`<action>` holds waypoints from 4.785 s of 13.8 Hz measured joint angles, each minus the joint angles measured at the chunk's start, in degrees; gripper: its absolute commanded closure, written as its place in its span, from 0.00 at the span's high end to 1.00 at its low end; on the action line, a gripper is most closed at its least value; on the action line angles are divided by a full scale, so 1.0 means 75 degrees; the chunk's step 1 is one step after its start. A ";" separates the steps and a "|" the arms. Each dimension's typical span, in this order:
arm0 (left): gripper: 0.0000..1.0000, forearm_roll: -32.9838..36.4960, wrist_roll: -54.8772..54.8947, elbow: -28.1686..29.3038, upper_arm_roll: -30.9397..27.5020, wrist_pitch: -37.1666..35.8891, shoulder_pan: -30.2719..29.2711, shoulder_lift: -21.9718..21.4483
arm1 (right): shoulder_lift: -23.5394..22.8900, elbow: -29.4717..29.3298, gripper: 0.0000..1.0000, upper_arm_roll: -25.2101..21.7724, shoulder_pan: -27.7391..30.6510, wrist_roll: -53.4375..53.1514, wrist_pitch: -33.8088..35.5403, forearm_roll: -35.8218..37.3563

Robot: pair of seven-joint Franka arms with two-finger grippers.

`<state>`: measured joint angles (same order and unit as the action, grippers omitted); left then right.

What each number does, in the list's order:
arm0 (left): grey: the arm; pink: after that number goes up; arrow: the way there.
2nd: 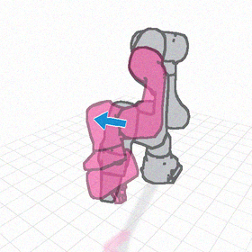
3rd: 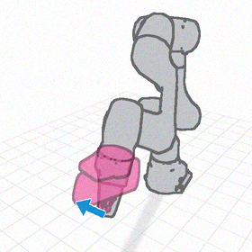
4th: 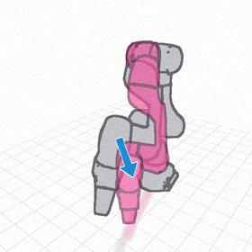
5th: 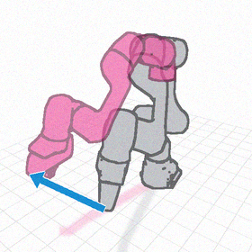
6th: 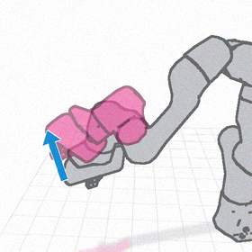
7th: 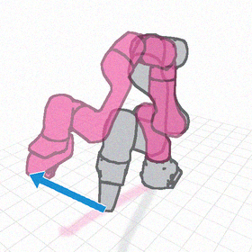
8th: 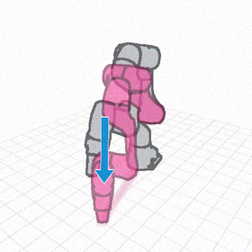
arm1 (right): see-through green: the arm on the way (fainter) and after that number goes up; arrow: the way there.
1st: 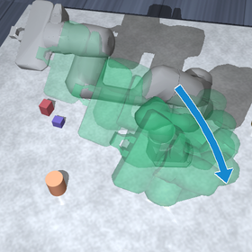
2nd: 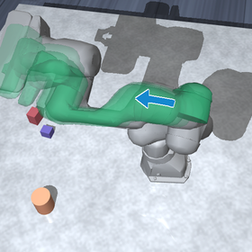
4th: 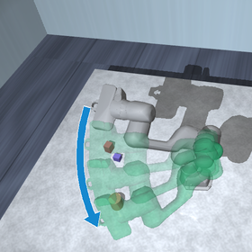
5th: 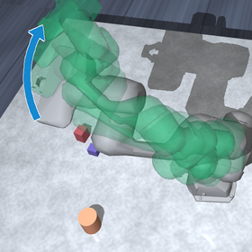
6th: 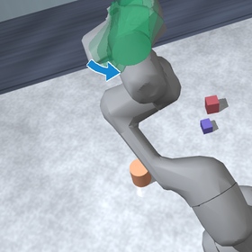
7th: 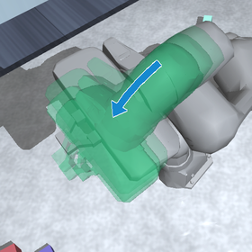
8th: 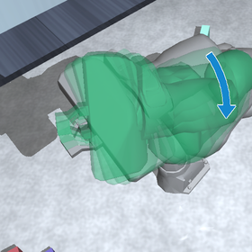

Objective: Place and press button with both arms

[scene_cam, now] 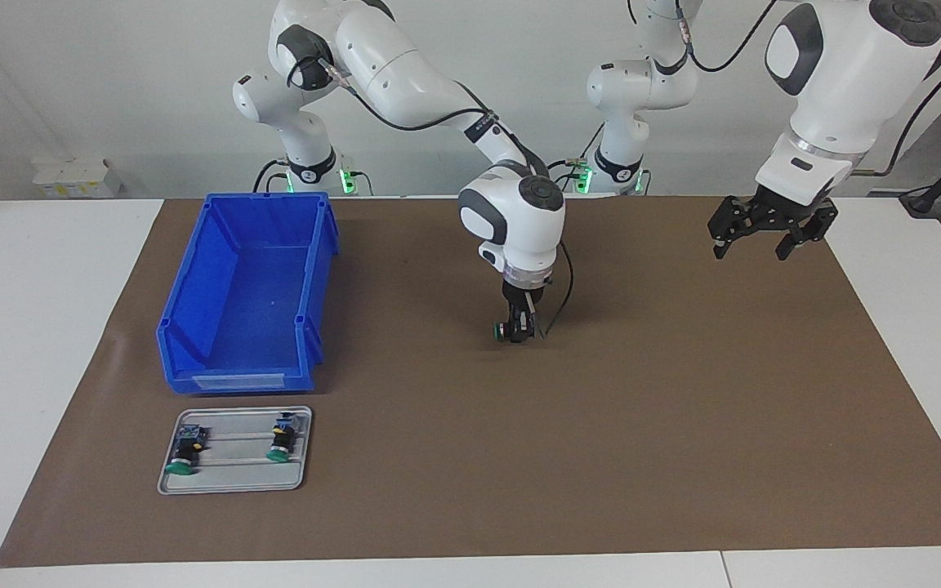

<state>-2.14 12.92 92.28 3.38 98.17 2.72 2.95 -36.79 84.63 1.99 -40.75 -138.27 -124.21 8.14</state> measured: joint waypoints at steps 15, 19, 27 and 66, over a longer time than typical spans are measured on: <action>0.99 -0.1515 0.3449 0.2723 0.0095 0.5144 0.2786 0.0571 | 0.3590 0.2999 1.00 -0.0031 0.1858 0.6495 0.0096 -0.0084; 0.99 -0.1518 0.3857 0.3090 0.0093 0.6036 0.3391 0.1006 | 0.4629 0.3661 1.00 -0.0036 0.2878 1.0118 0.0673 -0.0681; 0.98 -0.1518 0.5015 0.3134 0.0079 0.6226 0.3712 0.1783 | 0.5269 0.2849 1.00 -0.0110 0.4952 1.6913 0.2095 -0.0775; 0.33 -0.1566 0.6111 0.3881 -0.0012 0.7168 0.4085 0.1914 | 0.5143 0.1227 1.00 -0.0086 0.5180 1.7581 0.4246 -0.0782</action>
<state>-13.89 58.76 121.39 3.29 151.94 33.35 17.30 1.78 93.83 1.35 -1.90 -6.41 -92.36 2.27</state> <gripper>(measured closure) 0.581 0.000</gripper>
